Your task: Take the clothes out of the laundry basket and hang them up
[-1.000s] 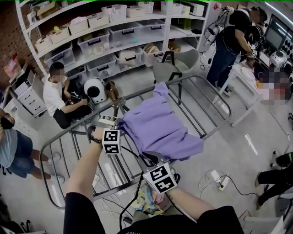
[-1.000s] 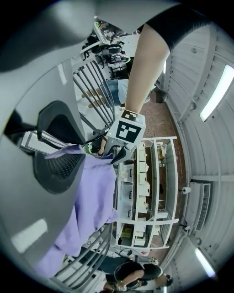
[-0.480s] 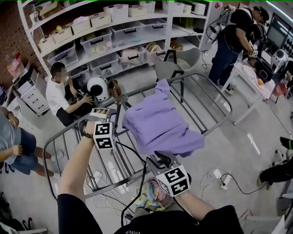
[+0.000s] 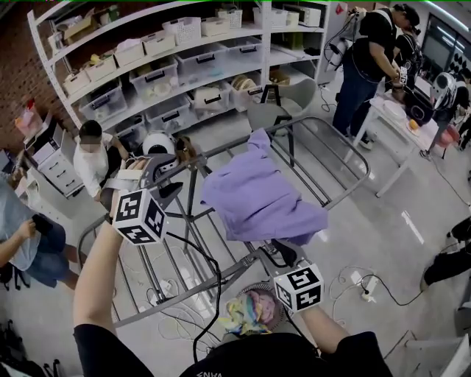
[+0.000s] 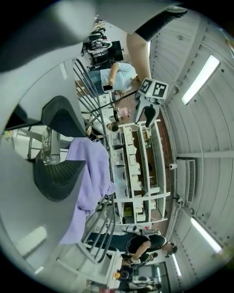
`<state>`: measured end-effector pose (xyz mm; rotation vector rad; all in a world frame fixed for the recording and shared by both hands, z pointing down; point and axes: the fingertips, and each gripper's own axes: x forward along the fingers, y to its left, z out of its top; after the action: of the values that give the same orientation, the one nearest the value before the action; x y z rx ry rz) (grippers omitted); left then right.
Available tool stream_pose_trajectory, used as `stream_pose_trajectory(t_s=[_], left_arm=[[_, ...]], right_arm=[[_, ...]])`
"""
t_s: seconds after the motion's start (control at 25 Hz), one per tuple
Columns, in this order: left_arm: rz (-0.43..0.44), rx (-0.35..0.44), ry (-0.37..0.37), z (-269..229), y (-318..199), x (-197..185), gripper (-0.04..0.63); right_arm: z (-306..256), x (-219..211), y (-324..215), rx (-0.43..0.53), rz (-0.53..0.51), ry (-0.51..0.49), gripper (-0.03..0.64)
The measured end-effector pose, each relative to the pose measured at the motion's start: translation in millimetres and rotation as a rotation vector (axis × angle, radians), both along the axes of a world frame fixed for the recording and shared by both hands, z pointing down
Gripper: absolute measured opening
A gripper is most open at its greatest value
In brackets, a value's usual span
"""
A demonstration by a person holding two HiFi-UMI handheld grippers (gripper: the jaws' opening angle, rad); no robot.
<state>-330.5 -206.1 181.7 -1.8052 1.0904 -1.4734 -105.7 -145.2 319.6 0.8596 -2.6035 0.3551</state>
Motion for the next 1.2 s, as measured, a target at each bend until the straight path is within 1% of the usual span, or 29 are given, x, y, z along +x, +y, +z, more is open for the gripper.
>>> stream_pose_trajectory(t_s=[0.16, 0.28, 0.4, 0.52, 0.68, 0.88, 1.0, 1.08, 1.2], left_arm=[[-0.003, 0.053, 0.031, -43, 4, 3, 0.239], [-0.036, 0.046, 0.1, -47, -9, 1, 0.239], [-0.079, -0.014, 0.171, -19, -37, 3, 0.239], [-0.125, -0.08, 0.214, 23, -72, 9, 0.239], [-0.161, -0.143, 0.302, 70, -122, 31, 0.239], [-0.169, -0.227, 0.4, 122, -173, 69, 0.239], [-0.163, -0.297, 0.433, 148, -194, 91, 0.239], [-0.162, -0.333, 0.452, 162, -207, 100, 0.239], [-0.187, -0.371, 0.517, 180, -226, 109, 0.239]], right_arm=[[-1, 14, -13, 0.014, 0.038, -0.003, 0.147], [0, 26, -31, 0.03, 0.067, 0.025, 0.147], [4, 37, -58, 0.052, 0.095, 0.068, 0.147], [10, 47, -86, 0.077, 0.104, 0.118, 0.147], [17, 55, -126, 0.1, 0.111, 0.183, 0.147], [39, 47, -168, 0.122, 0.058, 0.277, 0.155], [52, 43, -183, 0.112, 0.03, 0.331, 0.169], [59, 39, -190, 0.103, 0.007, 0.352, 0.178], [69, 36, -193, 0.078, -0.034, 0.385, 0.179]])
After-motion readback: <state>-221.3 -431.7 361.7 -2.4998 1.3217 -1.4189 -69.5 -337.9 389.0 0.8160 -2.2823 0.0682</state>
